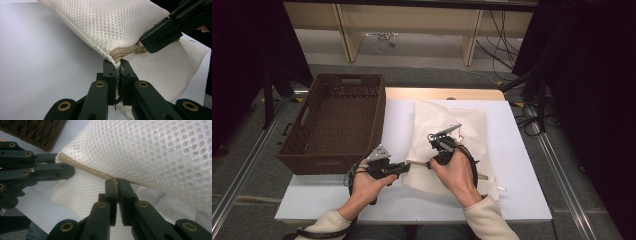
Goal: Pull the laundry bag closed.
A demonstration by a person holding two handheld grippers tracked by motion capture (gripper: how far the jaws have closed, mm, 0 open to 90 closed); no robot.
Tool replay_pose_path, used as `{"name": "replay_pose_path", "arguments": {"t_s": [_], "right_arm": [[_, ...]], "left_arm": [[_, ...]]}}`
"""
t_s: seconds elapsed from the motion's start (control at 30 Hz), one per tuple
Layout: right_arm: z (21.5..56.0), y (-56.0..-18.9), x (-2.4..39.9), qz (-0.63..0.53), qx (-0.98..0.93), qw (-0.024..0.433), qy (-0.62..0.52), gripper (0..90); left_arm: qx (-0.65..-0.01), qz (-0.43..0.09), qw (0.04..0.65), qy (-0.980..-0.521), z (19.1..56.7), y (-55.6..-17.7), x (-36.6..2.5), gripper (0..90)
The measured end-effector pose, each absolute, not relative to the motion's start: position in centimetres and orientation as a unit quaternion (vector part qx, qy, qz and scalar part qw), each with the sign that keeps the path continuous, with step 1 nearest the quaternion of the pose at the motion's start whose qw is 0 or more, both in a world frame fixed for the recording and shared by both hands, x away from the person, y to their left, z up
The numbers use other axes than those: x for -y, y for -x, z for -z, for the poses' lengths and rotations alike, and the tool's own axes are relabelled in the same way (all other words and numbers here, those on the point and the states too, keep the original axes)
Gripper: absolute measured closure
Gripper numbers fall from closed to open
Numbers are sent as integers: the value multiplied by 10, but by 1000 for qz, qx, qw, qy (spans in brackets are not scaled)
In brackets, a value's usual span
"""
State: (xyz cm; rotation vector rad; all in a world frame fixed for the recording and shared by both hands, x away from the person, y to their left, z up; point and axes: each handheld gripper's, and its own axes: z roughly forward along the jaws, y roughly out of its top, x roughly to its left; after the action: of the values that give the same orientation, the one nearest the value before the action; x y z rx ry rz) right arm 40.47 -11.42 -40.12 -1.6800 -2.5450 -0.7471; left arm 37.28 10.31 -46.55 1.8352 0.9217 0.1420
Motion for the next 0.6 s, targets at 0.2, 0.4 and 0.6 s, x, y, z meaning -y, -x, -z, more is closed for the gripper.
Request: {"name": "replay_pose_path", "arguments": {"t_s": [0.2, 0.4, 0.6], "right_arm": [[401, -405, 115, 233, 806, 2, 544, 877], [401, -405, 117, 235, 809, 0, 538, 876], [400, -404, 117, 235, 806, 1, 543, 876]], "left_arm": [[-390, -65, 521, -756, 466, -374, -104, 854], [-386, -69, 519, -759, 466, -374, -105, 853], [-390, -69, 519, -757, 465, -374, -105, 853]]}}
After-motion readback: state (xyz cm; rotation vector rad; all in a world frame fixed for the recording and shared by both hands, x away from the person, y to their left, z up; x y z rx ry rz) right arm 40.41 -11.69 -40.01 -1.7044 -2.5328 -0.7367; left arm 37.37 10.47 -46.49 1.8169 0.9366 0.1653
